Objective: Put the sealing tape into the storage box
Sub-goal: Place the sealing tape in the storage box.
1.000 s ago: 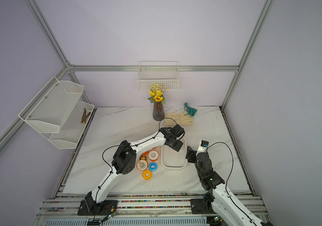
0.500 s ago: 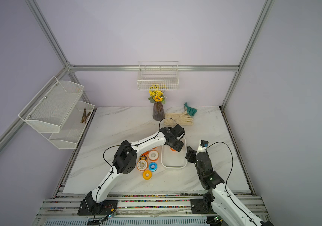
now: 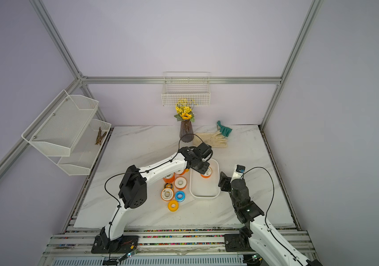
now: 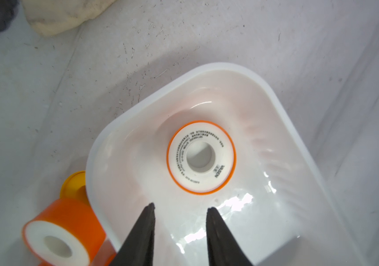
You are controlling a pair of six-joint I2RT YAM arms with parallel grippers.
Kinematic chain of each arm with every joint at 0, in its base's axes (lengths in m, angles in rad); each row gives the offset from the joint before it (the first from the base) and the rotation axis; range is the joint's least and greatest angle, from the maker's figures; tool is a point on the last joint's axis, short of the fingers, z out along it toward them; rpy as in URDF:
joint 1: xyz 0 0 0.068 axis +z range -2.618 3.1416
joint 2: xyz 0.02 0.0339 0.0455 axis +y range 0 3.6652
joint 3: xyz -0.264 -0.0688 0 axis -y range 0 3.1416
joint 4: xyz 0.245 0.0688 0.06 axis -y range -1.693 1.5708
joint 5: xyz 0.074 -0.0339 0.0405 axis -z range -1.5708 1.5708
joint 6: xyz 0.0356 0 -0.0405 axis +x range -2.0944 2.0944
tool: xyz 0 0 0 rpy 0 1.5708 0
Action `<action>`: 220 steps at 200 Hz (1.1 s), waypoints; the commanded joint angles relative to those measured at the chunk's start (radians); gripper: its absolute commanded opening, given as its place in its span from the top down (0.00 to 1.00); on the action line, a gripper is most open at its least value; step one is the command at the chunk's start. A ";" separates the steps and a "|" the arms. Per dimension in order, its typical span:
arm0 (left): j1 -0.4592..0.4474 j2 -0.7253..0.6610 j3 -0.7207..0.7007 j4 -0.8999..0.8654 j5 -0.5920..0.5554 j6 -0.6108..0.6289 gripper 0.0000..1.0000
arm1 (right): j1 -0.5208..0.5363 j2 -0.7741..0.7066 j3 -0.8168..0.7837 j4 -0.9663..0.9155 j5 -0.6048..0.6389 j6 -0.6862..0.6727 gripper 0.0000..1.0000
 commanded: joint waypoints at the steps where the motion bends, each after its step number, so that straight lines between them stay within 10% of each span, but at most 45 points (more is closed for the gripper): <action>1: -0.001 -0.040 -0.048 -0.008 0.004 -0.029 0.84 | 0.004 -0.008 0.024 0.033 -0.006 -0.003 0.26; 22: 0.000 -0.032 -0.071 -0.014 0.013 -0.031 1.00 | 0.004 -0.006 0.026 0.032 -0.007 -0.003 0.26; 220: 0.004 0.219 0.150 -0.061 0.050 -0.008 1.00 | 0.004 -0.013 0.024 0.030 -0.010 -0.005 0.26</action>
